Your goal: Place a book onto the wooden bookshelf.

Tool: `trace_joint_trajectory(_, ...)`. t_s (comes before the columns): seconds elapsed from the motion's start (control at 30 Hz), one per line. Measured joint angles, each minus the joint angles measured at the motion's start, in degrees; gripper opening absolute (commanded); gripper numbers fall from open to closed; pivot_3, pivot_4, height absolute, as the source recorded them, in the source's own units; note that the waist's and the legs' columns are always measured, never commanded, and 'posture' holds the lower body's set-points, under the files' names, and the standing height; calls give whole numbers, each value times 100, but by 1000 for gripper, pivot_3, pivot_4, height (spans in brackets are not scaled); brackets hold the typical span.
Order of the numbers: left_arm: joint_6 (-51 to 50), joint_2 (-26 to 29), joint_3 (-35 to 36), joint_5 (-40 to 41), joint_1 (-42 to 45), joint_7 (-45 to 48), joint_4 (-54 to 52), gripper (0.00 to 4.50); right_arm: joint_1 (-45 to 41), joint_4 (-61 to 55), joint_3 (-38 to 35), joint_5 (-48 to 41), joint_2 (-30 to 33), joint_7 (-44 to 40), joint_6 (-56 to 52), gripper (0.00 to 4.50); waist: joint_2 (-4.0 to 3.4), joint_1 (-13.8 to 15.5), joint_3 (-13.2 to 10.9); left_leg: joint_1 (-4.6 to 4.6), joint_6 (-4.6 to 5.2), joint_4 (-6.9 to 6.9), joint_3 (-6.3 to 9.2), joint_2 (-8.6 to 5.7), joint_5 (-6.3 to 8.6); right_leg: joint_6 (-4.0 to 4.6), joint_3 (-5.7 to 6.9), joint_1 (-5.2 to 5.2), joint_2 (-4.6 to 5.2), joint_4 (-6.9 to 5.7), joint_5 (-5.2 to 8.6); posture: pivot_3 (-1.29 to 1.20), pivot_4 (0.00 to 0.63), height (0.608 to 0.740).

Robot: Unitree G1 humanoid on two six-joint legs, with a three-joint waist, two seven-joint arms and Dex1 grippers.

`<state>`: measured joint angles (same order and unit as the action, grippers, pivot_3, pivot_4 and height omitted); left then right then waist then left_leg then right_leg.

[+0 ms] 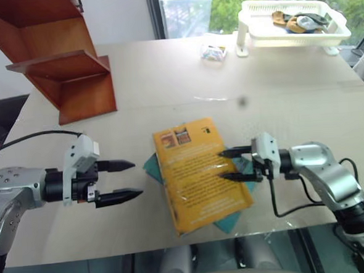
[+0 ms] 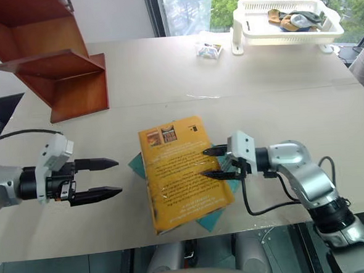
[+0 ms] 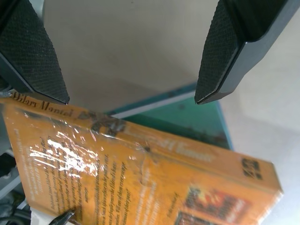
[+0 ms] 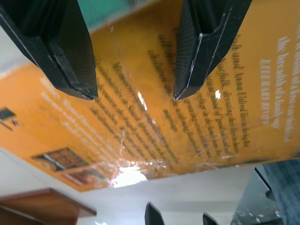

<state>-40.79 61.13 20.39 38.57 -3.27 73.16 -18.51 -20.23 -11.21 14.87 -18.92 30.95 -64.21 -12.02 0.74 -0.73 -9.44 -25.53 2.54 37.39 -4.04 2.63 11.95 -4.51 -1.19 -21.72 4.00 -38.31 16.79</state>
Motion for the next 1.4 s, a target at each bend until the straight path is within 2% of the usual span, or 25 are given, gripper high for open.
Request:
trace_joint_trajectory(0.13, -9, -74, 98, 52, -162, -92, -85, 4500, -83, 96, -44, -163, 14, -81, -120, 2594, 0, 19, 0, -1, 0, 2, 0, 6, 0, 0, 0, 0, 5, -4, 0, 0, 150, 740)
trace_joint_trajectory(0.27, 11, -84, 365, 144, -285, -103, -228, 4500, 104, 51, -501, -390, 758, -427, -284, 2594, 1, 49, 0, -2, 0, 4, 0, 2, 0, 0, 3, 1, 12, 1, 0, 0, 150, 740)
trace_joint_trajectory(0.4, 146, -131, 584, 185, -442, -49, -336, 4500, 357, 43, -764, -544, 1141, -633, -392, 2594, 1, 5, 0, 2, 0, 3, 0, 5, 0, 1, 4, 1, -1, -3, 0, 0, 150, 740)
trace_joint_trajectory(0.57, 385, -134, 686, 213, -468, 153, -344, 4500, 355, 103, -589, -367, 964, -634, -335, 2594, 0, -20, 0, 12, 0, 3, -6, 4, 1, 5, -7, 1, -1, -14, 2, 0, 150, 740)
trace_joint_trajectory(0.7, 561, -108, 706, 187, -471, 281, -310, 4500, -53, 223, 81, 178, 417, -425, -265, 2594, -1, -17, 0, 12, 0, 3, -9, 3, 0, 5, -10, -2, 1, -18, 2, 0, 150, 740)
trace_joint_trajectory(0.8, 633, -76, 742, 136, -490, 312, -264, 4500, -307, 291, 213, 273, 165, -316, -289, 2594, 1, -5, 0, 12, 0, 3, -7, 4, 0, 5, -8, -2, 2, -18, 2, 0, 150, 740)
trace_joint_trajectory(0.87, 681, -52, 852, 85, -544, 338, -209, 4500, -603, 355, 462, 394, -227, -200, -332, 2594, 1, -10, 0, 12, -1, 3, -6, 4, 0, 5, -7, -2, 1, -20, 3, 0, 150, 740)
trace_joint_trajectory(1.0, 740, -36, 889, 33, -682, 352, -152, 4500, -758, 538, 717, 560, -486, -138, -346, 2594, 1, 3, -1, 10, -1, 3, -6, 5, 0, 7, -3, -3, 4, -18, 4, 0, 150, 740)
trace_joint_trajectory(1.2, 808, -129, 830, -69, -698, 246, -65, 4500, -772, 722, 717, 698, -465, -138, -286, 2594, 1, 1, -1, 11, -3, 3, -5, 4, -2, 8, 0, -2, 5, -20, 4, 0, 150, 740)
trace_joint_trajectory(1.4, 834, -305, 714, -72, -192, 15, 583, 4500, -663, 719, 477, 693, -73, -165, -271, 2594, 1, 7, -1, 11, -3, 3, -5, 0, -2, 8, 2, -2, 4, -22, 4, 0, 150, 740)
